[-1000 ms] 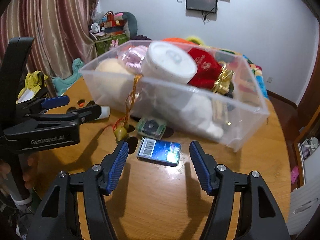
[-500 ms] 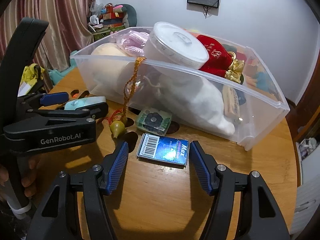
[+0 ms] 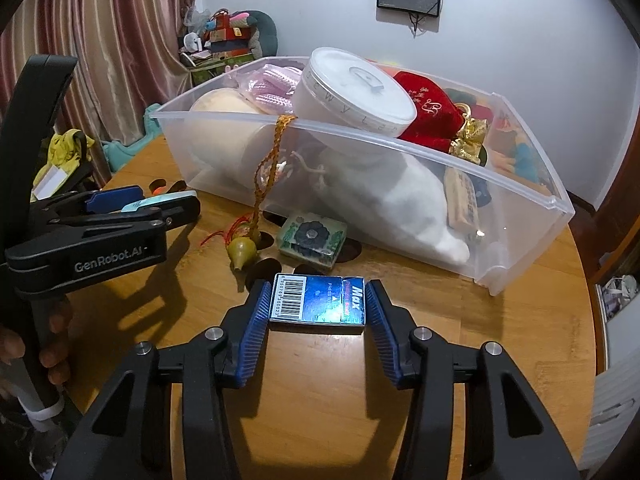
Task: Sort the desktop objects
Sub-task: 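Grasp the mint-green bottle with the left tool while the right tool grasps the blue card pack, then lower the mint bottle into the box with the left tool while the right drops the card pack in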
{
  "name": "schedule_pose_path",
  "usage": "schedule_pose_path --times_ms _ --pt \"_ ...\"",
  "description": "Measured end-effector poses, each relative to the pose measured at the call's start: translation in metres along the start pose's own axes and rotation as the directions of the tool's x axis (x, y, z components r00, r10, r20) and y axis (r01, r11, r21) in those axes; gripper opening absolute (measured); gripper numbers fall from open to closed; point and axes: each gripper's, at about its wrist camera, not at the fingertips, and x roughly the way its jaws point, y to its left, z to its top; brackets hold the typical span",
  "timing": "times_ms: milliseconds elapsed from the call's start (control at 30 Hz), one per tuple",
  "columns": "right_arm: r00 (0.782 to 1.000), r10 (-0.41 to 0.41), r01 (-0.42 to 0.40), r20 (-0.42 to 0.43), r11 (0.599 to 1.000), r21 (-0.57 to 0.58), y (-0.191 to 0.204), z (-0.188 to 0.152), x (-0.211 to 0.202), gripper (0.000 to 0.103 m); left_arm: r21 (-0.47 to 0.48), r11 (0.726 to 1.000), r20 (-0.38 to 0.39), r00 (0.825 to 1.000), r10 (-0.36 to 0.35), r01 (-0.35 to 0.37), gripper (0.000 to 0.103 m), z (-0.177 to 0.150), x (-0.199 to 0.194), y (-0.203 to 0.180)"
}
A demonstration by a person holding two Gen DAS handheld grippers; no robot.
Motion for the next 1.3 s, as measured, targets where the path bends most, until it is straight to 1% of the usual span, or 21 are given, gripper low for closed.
schedule_pose_path --times_ms 233,433,767,933,1033,1167,1300 --pt "1.0 0.005 -0.005 0.017 1.0 -0.006 0.002 -0.004 -0.009 0.045 0.001 1.0 0.018 1.0 -0.017 0.017 0.071 -0.008 -0.015 0.001" --pt "0.999 0.004 -0.004 0.054 1.0 0.005 -0.003 -0.003 -0.026 0.045 0.024 1.0 0.076 0.997 -0.008 0.006 0.071 -0.006 -0.036 -0.005" --pt "0.992 -0.008 0.004 0.123 0.999 0.035 -0.011 0.005 -0.053 0.045 0.061 0.997 0.165 0.985 -0.051 0.042 0.071 0.009 -0.072 -0.018" --pt "0.988 -0.013 0.004 0.156 0.998 0.057 -0.023 0.011 -0.068 0.045 0.073 0.995 0.195 0.978 -0.081 0.067 0.071 0.019 -0.08 -0.024" --pt "0.983 -0.031 0.02 0.179 0.998 0.062 -0.027 0.017 -0.076 0.045 0.075 0.993 0.203 0.974 -0.104 0.09 0.071 0.027 -0.082 -0.027" --pt "0.978 -0.05 0.036 0.204 0.997 0.076 -0.039 0.023 -0.082 0.045 0.08 0.993 0.214 0.971 -0.108 0.093 0.071 0.037 -0.078 -0.03" --pt "0.976 -0.069 0.052 0.205 0.995 0.088 -0.05 0.031 -0.08 0.045 0.083 0.991 0.214 0.969 -0.121 0.105 0.071 0.048 -0.071 -0.033"
